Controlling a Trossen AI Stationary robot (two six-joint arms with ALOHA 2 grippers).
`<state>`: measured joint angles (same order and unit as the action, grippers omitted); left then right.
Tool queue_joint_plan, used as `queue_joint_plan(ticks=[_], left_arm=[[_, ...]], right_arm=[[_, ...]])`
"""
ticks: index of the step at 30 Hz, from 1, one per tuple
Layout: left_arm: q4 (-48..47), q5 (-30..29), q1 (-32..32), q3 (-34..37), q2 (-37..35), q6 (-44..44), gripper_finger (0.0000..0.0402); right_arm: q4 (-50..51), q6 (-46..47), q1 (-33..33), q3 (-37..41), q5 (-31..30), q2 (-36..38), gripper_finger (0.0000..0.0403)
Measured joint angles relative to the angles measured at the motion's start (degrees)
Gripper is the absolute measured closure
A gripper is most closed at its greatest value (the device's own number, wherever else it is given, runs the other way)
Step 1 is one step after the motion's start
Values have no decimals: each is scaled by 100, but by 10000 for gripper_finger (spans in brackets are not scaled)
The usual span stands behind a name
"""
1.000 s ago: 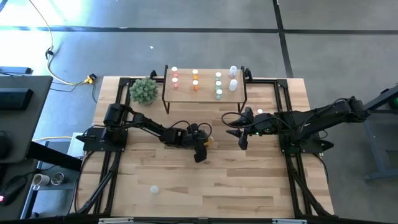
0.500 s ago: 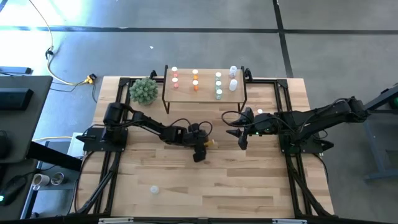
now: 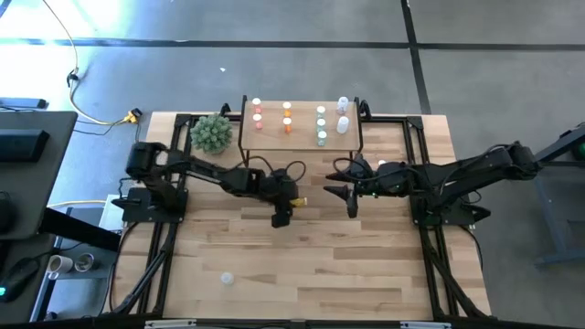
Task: Pick and place medicine bottles onto shelf by color
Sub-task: Put the orange pill bottle on the shelf aligned with the other orange pill bottles
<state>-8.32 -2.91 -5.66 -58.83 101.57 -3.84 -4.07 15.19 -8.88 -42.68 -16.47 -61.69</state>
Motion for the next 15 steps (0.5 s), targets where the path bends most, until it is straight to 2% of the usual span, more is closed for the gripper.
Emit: queue_joint_plan(ticks=[3, 9, 13, 15], left_arm=[[-126, 25, 6, 1, -390, 122, 304], [-531, 405, 19, 60, -1178, 256, 303], [-412, 425, 5, 448, -1729, 239, 303], [25, 416, -12, 741, -1979, 155, 303]], right_arm=[[-447, -362, 0, 0, 0, -141, 249], [-2146, -1164, 123, 0, 11, -669, 249], [-2948, -1507, 269, -29, 12, -923, 249], [-3138, -1552, 344, -34, 17, -1011, 249]])
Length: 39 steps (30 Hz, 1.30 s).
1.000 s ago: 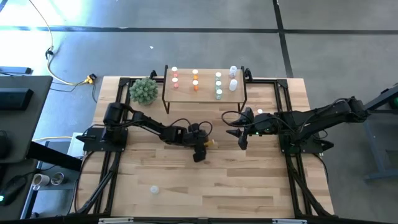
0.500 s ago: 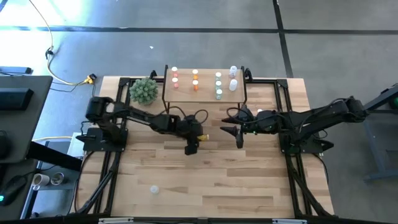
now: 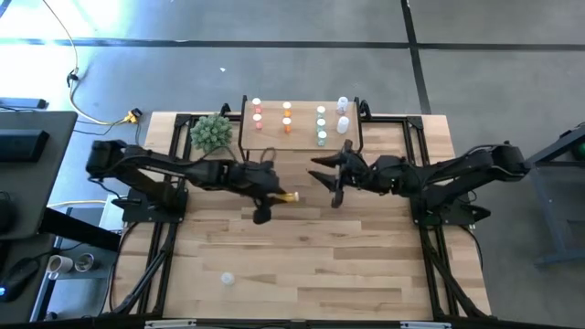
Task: Pick and place medicine bottles onto shelf by color
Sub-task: Put the orange pill bottle on the shelf aligned with the other orange pill bottles
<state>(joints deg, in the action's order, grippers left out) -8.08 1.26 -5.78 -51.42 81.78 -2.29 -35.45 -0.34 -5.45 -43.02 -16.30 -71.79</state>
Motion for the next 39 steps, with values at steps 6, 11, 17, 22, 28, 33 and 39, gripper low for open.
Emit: queue_joint_plan(ticks=[6, 11, 17, 22, 28, 33, 39], left_arm=[[1500, -15, -110, 1071, -723, -284, 303], [3149, -42, -174, 1817, -849, -438, 303], [4830, -88, -277, 2644, -860, -565, 303], [5815, -240, -322, 3123, -857, -655, 303], [6439, -328, -321, 3335, -857, -354, 303], [6842, -441, -408, 3326, -857, 3, 303], [6925, -514, -544, 3326, -857, 542, 303]], right_arm=[[-154, -17, 241, -477, 60, -466, 249], [679, -283, 439, -1281, 71, -923, 249], [2613, -218, 696, -2560, 80, -1374, 249], [3715, -215, 898, -3278, 263, -1538, 249], [4384, -405, 1198, -3909, 866, -1659, 249], [5257, -900, 1488, -4325, 1727, -1713, 249], [5509, -1262, 1748, -4534, 3028, -1728, 249]])
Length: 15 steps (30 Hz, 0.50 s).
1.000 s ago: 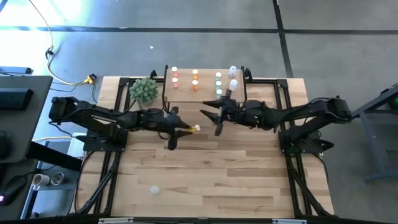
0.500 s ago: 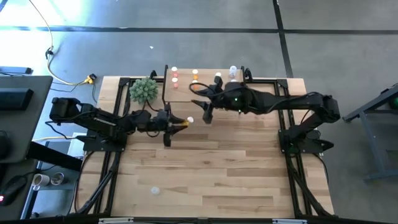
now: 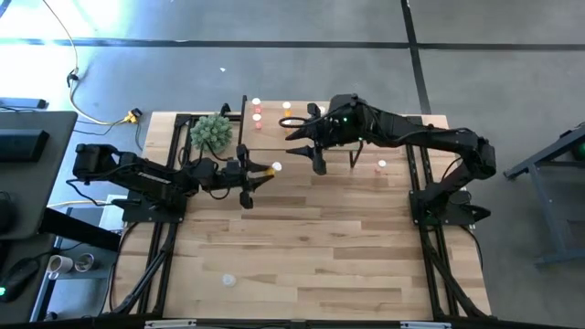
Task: Pick and place medicine bottles onto shelf by color
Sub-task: Put the orange pill bottle on the shelf aligned with the other orange pill bottles
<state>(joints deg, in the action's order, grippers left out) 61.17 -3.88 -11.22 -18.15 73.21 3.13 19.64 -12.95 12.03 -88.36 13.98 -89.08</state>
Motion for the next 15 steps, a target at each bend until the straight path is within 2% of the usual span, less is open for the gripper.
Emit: queue_joint_plan(ticks=[9, 15], left_arm=[[63, 80, -143, 0, 0, 10, 303], [276, 477, -49, -2, 0, -47, 303]], right_arm=[[34, 75, -16, -7, -40, 0, 249], [-192, 197, -139, -12, -55, -199, 228]])
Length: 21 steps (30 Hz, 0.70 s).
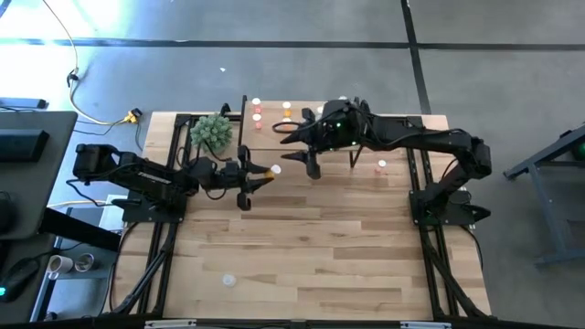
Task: Pick and place medicine bottles onto shelf by color
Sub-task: Put the orange pill bottle on the shelf aligned with the other orange pill bottles
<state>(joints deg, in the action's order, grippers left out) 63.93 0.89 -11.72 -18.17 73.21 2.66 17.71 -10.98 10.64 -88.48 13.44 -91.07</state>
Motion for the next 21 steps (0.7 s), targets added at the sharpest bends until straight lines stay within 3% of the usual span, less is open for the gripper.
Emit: queue_joint_plan(ticks=[4, 21], left_arm=[[-49, 20, 97, 0, 2, -4, 303], [-4, 46, 318, -2, 2, 13, 303]], right_arm=[[-187, 3, -89, 6, -295, -154, 211], [-145, 65, -596, 6, -159, -247, 210]])
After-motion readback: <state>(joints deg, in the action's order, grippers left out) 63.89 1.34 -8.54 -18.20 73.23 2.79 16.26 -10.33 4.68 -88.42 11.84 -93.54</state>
